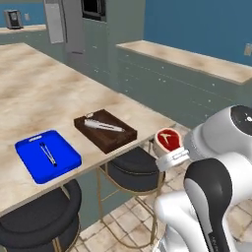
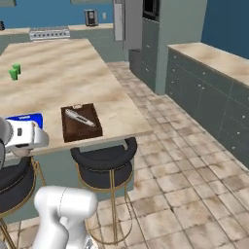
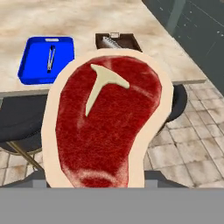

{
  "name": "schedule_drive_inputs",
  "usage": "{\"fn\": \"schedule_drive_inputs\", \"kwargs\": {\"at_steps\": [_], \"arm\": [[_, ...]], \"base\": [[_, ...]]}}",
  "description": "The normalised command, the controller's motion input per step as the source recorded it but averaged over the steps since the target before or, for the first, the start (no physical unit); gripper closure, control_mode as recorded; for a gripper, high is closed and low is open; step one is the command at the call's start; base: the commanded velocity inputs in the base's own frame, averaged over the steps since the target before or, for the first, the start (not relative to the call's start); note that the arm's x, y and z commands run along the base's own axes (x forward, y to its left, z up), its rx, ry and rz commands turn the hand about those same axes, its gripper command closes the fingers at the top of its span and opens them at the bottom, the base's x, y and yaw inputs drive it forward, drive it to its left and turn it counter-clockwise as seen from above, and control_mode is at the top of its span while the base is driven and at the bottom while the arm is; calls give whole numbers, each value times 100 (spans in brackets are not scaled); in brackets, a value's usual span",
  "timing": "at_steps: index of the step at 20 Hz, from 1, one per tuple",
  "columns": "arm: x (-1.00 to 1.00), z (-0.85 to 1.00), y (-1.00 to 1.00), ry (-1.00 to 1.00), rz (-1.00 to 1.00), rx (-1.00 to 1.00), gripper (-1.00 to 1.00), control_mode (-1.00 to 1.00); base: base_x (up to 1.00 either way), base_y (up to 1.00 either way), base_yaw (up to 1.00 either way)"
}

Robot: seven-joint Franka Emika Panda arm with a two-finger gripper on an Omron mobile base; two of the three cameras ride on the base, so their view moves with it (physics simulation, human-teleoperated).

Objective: Gather the lemon wedge and squash from the fridge and place them on a tray on the dining counter. Then gather the chicken drumstick and steak from the fridge and place them on the other tray.

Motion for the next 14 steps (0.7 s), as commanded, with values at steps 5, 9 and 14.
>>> {"fn": "schedule_drive_inputs", "kwargs": {"at_steps": [5,9,14], "arm": [[0,0,0,0,0,0,100,100],[0,0,0,0,0,0,100,100],[0,0,0,0,0,0,100,100]], "base": [[94,-25,34],[31,-4,11],[90,0,9]]}}
